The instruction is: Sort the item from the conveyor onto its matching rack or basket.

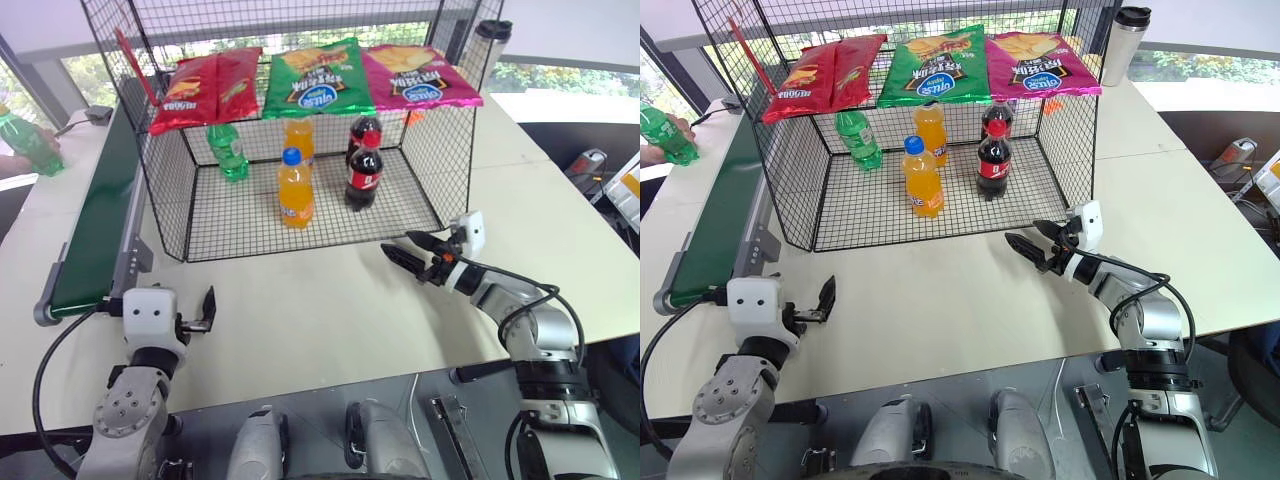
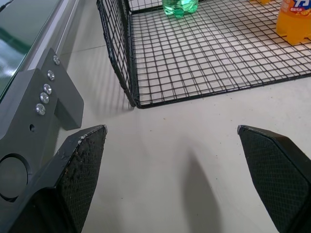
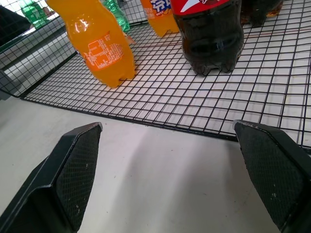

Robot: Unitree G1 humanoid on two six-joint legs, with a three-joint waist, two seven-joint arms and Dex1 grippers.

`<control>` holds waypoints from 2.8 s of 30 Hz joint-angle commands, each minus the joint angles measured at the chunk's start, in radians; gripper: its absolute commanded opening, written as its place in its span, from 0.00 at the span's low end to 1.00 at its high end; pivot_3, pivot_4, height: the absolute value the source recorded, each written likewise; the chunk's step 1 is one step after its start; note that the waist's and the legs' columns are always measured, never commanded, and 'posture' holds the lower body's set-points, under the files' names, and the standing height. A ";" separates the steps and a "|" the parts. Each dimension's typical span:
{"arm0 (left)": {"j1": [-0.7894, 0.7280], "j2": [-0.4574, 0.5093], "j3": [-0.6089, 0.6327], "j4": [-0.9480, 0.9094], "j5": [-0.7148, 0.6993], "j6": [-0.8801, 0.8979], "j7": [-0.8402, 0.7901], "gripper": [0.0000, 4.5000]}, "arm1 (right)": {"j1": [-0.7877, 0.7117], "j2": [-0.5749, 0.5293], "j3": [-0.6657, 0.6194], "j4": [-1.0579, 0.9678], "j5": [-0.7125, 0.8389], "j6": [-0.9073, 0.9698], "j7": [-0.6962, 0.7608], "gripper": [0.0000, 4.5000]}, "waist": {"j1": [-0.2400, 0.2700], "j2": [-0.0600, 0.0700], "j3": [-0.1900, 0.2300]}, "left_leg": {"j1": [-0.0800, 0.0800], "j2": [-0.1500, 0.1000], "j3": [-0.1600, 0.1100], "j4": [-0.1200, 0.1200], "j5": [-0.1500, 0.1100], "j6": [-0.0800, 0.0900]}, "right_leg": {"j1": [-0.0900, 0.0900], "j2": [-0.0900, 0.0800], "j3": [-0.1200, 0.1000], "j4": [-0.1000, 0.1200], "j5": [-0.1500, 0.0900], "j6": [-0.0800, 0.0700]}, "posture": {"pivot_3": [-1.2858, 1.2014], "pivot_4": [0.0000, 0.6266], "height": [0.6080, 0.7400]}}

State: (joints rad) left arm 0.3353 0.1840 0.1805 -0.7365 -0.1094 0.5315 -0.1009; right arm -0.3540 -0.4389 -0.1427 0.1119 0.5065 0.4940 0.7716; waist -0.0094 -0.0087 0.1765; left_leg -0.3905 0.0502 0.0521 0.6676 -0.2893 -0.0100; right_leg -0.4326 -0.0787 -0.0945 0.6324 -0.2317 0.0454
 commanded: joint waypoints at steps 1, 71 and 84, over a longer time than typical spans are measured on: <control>-0.006 -0.002 0.006 -0.012 -0.003 -0.029 -0.002 1.00 | -0.010 -0.017 -0.025 -0.028 0.012 -0.016 0.012 0.99 | 0.000 0.000 0.000 | 0.000 0.000 0.000 0.000 0.000 0.000 | 0.000 0.000 0.000 0.000 0.000 0.000 | 0.52 0.24 1.00; -0.060 0.013 -0.037 -0.056 0.023 0.070 0.018 1.00 | -0.038 -0.007 0.006 0.029 -0.009 -0.040 0.054 0.99 | 0.000 0.000 0.000 | 0.000 0.000 0.000 0.000 0.000 0.000 | 0.000 0.000 0.000 0.000 0.000 0.000 | 0.52 0.24 1.00; -0.042 0.001 0.029 -0.266 0.060 0.106 0.069 1.00 | -0.054 -0.002 0.015 0.057 -0.015 -0.045 0.065 0.99 | -0.001 0.000 0.000 | 0.000 0.000 0.000 0.000 0.000 0.000 | 0.000 0.000 0.001 0.000 0.000 0.000 | 0.52 0.24 1.00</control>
State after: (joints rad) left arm 0.2774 0.1915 0.1736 -0.9197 -0.0537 0.6330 -0.0449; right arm -0.3880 -0.4422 -0.1231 0.1808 0.4920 0.4719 0.8271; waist -0.0107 -0.0087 0.1765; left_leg -0.3903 0.0501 0.0521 0.6677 -0.2893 -0.0101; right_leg -0.4325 -0.0788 -0.0937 0.6324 -0.2316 0.0455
